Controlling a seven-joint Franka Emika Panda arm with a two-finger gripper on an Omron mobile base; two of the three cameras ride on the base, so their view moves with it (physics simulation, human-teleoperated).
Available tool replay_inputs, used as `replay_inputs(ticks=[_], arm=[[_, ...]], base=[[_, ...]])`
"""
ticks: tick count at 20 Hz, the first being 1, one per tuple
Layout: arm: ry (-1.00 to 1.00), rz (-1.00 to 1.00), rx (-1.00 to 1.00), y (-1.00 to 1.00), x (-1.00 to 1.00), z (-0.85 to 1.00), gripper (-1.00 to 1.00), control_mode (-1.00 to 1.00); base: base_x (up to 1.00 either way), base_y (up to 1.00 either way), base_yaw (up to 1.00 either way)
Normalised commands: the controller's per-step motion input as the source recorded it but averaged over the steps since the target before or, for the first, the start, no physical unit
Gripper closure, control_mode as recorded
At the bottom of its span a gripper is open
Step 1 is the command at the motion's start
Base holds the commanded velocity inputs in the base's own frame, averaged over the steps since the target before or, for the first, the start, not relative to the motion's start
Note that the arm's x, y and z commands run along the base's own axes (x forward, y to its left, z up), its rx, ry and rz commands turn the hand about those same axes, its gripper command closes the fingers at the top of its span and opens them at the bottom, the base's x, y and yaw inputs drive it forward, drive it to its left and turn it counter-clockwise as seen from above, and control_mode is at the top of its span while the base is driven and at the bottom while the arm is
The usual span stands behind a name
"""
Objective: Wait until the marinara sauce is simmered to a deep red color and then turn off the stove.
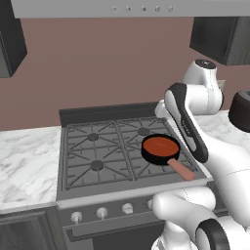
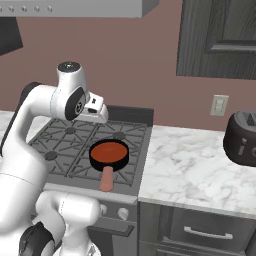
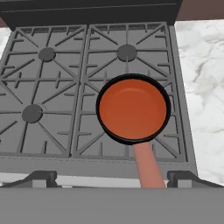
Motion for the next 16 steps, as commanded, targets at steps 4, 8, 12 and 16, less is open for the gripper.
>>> replay_inputs(ticks=[4,8,12,16], arm=[[0.00,0.00,0.00,0.00,0.00,0.00,-1.00,-1.00],[0.00,0.00,0.00,0.00,0.00,0.00,-1.00,-1.00],[0.00,0.00,0.00,0.00,0.00,0.00,-1.00,-1.00],[0.00,0.00,0.00,0.00,0.00,0.00,-1.00,-1.00]], base=[[0.00,0.00,0.00],[0.00,0.00,0.00],[0.00,0.00,0.00],[0.00,0.00,0.00]])
